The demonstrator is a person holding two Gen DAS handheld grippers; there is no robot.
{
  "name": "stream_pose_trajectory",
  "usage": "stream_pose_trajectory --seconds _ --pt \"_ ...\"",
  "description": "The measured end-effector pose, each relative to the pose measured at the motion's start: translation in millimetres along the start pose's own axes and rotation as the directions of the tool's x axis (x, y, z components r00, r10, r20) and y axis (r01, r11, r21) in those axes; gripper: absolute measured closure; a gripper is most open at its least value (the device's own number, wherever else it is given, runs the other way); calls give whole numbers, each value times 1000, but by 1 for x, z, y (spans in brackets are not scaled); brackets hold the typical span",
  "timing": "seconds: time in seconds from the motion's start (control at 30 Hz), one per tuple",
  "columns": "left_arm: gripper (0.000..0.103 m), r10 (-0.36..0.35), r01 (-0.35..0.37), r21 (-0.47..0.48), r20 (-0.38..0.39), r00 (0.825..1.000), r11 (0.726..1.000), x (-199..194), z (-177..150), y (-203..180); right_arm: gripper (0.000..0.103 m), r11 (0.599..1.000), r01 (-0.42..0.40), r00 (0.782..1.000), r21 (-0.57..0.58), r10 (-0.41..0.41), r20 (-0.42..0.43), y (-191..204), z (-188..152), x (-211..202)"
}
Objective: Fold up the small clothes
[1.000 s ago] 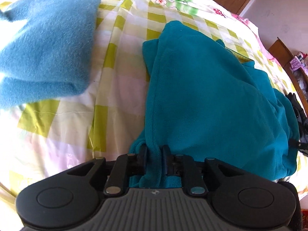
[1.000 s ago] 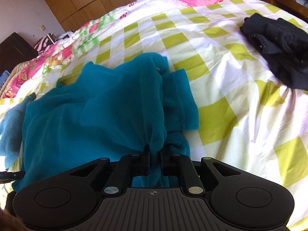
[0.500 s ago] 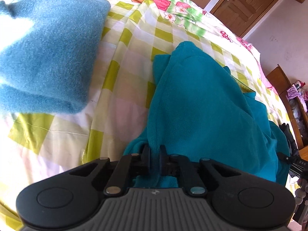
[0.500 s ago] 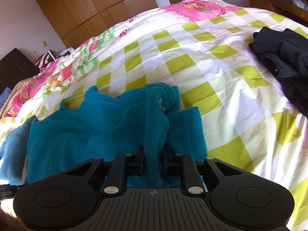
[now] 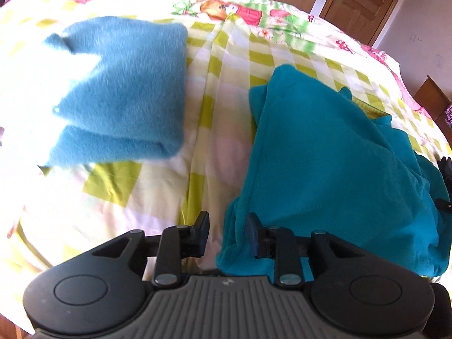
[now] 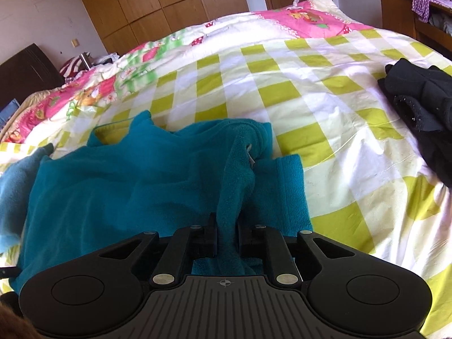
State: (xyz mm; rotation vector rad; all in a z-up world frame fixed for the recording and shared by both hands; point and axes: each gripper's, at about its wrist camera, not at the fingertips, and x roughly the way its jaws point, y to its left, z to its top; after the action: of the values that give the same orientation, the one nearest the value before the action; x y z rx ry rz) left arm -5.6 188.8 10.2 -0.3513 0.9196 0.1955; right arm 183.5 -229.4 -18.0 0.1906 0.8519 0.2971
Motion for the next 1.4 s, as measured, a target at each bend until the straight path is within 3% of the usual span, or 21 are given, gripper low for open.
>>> stream_pose_trajectory --seconds 0.1,0.17,0.23,0.3,0.37,0.47,0.57,0.63,0.67,0.7,0.77,0.83,0.87,0.93,1.0,1.07,1.17,1.33,1.37,1.4 --pt "55 66 -68 25 94 993 997 -20 7 -5 78 999 36 997 -13 -35 66 3 7 -19" --pt "54 47 -51 26 143 989 998 -28 15 -9 74 997 78 987 -10 -76 138 7 9 -33" --pt "50 9 -16 36 185 983 999 -21 30 -16 74 999 47 982 -19 -43 184 15 13 -40" --pt "49 -37 30 36 226 974 999 -8 44 -28 74 999 -35 982 -33 41 185 27 22 -35" --pt "49 -97 89 48 218 971 995 10 55 -42 74 989 -138 976 -47 144 164 47 29 -19" --pt "49 -103 83 96 222 970 992 38 60 -60 74 966 -236 963 -104 247 106 86 32 14" --pt "49 -32 18 87 158 987 996 72 57 -56 74 942 -301 947 -150 313 65 130 35 56" --pt "40 10 -14 57 70 998 998 94 50 -40 75 930 -345 936 -129 351 25 147 38 87" --pt "39 -16 15 19 66 998 1000 96 47 -30 76 931 -338 940 -138 341 -2 153 38 101" --pt "39 -44 45 -13 71 996 999 94 46 -22 76 949 -281 960 -144 279 -33 161 35 120" --pt "39 -33 34 -15 69 997 999 88 47 -17 78 966 -231 971 -119 220 -94 158 30 148" --pt "40 7 -8 7 75 997 1000 78 49 -18 78 963 -247 967 -112 237 -96 154 31 141" --pt "41 -5 4 12 92 996 1000 71 50 -19 77 961 -255 965 -110 245 -97 151 35 129" --pt "41 -35 33 18 144 989 999 56 54 -24 74 948 -293 956 -124 290 -46 145 47 106" --pt "41 -78 72 41 194 978 997 44 60 -36 74 943 -265 962 -199 273 11 142 65 95" --pt "41 -150 134 84 222 964 987 40 65 -55 74 936 -230 973 -268 231 -26 145 86 108" --pt "41 -230 201 155 200 952 967 52 67 -83 74 915 -295 955 -274 274 -114 152 100 137" --pt "40 -237 202 256 110 965 945 79 53 -103 70 871 -414 903 -266 356 -241 171 98 175" --pt "40 -219 183 271 109 970 945 83 51 -105 70 865 -415 902 -283 350 -253 175 97 180" --pt "38 -206 170 282 103 973 944 86 48 -105 85 864 -403 907 -302 333 -259 178 97 183"
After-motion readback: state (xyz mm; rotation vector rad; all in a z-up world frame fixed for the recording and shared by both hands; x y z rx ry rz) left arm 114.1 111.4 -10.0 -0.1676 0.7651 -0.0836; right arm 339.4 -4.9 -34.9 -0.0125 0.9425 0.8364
